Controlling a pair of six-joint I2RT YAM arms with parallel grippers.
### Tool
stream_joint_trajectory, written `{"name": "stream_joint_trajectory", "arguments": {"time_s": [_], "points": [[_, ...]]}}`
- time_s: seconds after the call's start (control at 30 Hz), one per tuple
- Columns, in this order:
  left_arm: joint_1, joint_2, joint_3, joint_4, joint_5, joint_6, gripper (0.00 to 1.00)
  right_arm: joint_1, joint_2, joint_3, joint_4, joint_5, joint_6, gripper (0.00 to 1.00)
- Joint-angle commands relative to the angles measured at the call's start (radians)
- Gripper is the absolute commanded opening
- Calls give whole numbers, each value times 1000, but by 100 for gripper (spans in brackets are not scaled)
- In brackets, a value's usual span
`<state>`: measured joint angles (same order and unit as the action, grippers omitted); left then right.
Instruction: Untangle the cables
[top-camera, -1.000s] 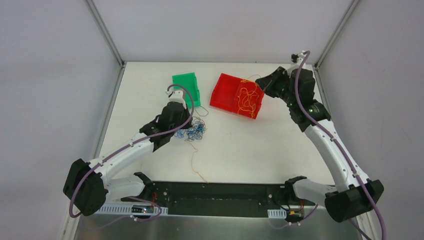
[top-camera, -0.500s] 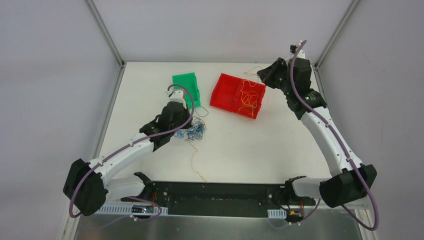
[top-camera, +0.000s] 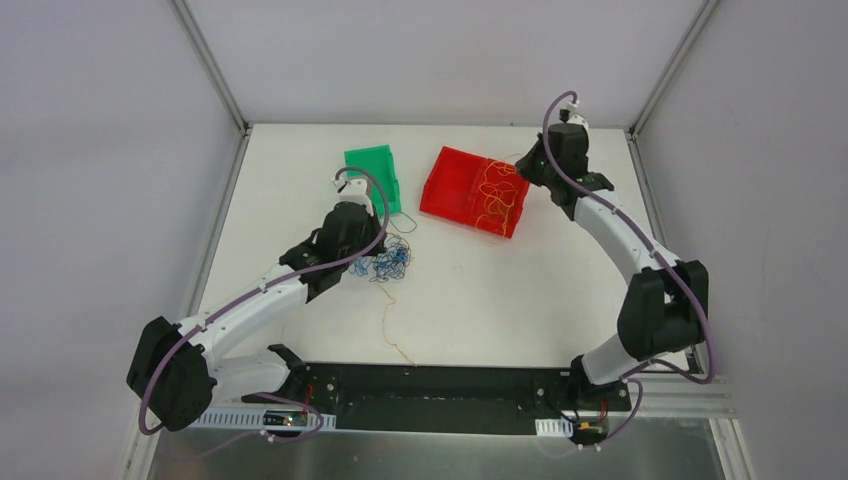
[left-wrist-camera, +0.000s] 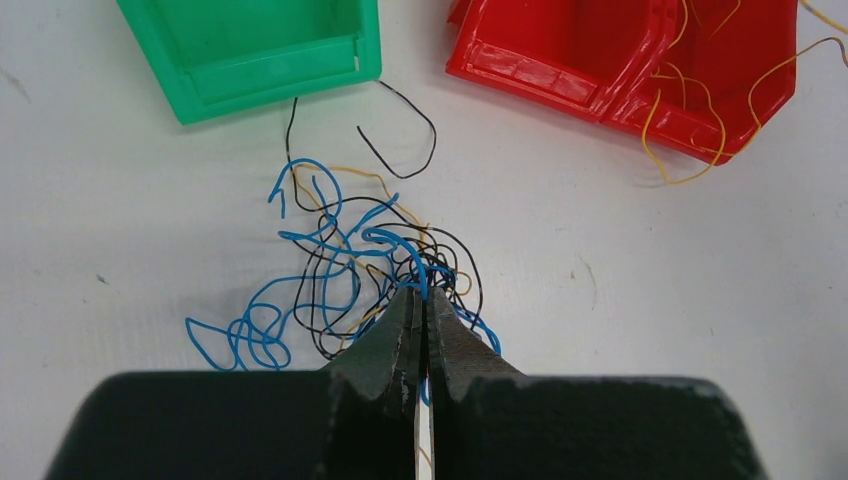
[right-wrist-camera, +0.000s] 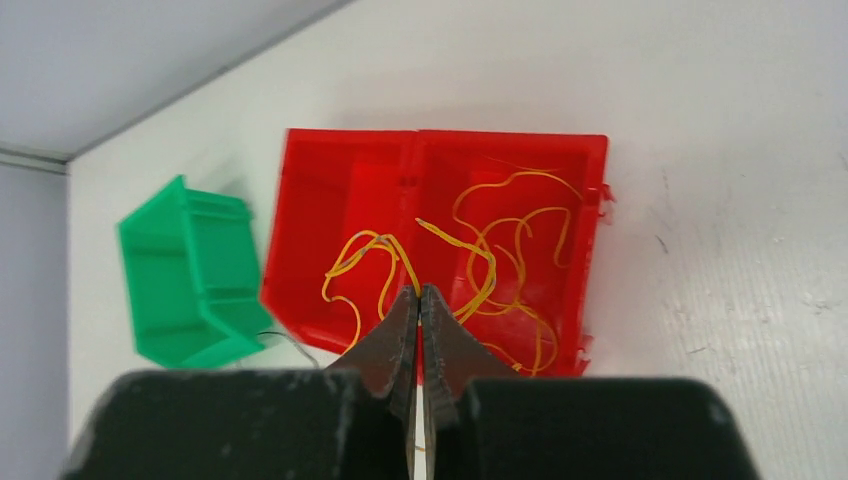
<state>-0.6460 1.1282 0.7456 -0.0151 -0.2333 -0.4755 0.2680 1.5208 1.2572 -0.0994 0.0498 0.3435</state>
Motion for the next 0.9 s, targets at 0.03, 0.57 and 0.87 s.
{"name": "stream_joint_trajectory", "arguments": {"time_s": [0.03, 0.57, 0.87], "points": [[9, 3, 36, 35, 24, 14, 0, -1, 90, -22, 49, 125, -105, 0], [9, 13, 40, 35, 32, 21, 0, 125, 464, 334, -298, 324, -229, 17], [-6, 68, 81, 53, 181, 53, 0, 138, 79, 225, -326, 347, -156, 69]]}}
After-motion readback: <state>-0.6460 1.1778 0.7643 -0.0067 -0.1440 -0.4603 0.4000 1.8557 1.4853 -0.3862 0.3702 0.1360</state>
